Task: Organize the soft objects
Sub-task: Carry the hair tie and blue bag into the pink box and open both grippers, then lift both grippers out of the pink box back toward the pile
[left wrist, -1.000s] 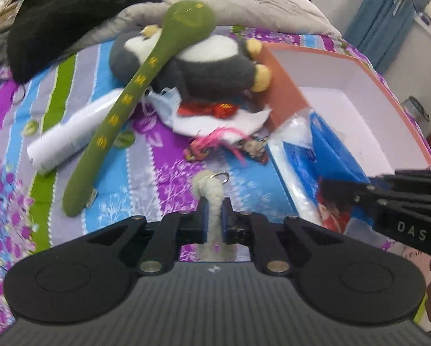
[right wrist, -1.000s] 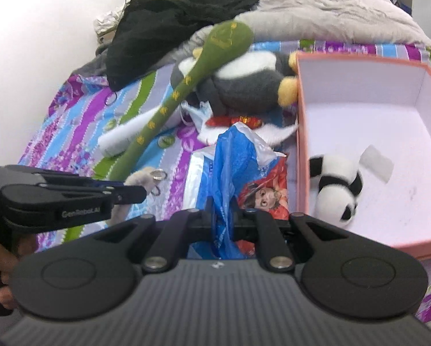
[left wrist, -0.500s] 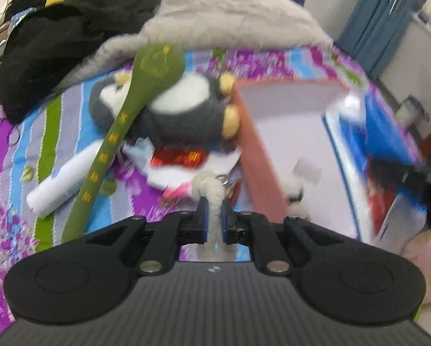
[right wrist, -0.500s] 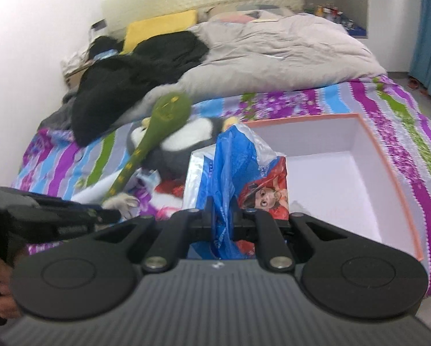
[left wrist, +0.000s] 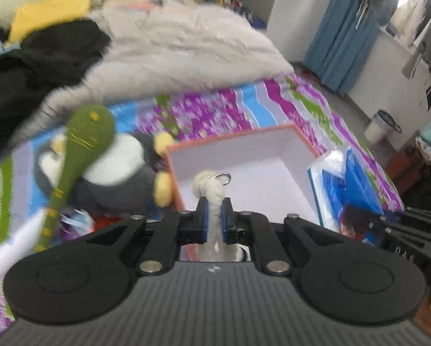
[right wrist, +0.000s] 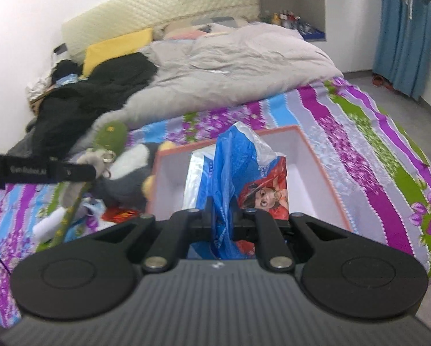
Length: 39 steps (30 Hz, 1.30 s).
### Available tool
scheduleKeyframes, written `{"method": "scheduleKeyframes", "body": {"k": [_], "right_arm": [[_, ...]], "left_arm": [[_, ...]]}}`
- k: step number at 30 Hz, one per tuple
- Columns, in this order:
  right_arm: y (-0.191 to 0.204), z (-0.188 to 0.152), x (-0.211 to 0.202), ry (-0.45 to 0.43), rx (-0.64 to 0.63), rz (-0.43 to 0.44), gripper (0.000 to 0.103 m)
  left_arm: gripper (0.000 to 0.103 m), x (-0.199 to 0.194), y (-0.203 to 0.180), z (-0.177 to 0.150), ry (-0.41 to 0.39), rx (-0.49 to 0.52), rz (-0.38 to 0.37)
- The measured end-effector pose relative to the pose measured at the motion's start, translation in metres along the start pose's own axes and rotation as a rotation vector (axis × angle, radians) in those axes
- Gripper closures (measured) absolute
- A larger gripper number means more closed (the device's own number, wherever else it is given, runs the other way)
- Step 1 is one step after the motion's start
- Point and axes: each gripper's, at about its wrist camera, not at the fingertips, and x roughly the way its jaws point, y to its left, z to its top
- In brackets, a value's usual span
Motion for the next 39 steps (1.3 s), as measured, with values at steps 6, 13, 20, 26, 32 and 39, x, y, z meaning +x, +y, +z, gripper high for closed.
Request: {"method": "scheduleKeyframes", "body": {"k": [6,13,20,26,32,39], "right_arm": [[-0.04,-0.008,0.039,0.062,0.029,-0.04,0.091],[-0.072,-0.026,0.091,0.164,0.059,-0.067,0.091],[-0.088,-0.048,0.13,0.252,0.095,-0.058,0.09],[-0.092,-0.052,0.138,0.278,0.113,-0.059,0.068],[-0.082,-0.045,0.115,0.221,0.1,-0.046,0.069],[-0.048,-0.033,0.066,0.104,0.047,-0.025,0.069]], "left_arm": [[0.092,0.081,-0.017,-0.008,0.127,0.01,-0.024],[0.092,0.154,-0.03,-0.024,0.251,0.037,-0.047],[0.091,0.192,-0.027,-0.035,0.314,0.02,-0.05],[0.061,0.195,-0.028,-0.032,0.3,0.035,-0.04],[0.061,0.158,-0.031,-0.033,0.242,0.065,-0.067],[0.061,0.102,-0.015,-0.05,0.129,0.095,-0.076]]}}
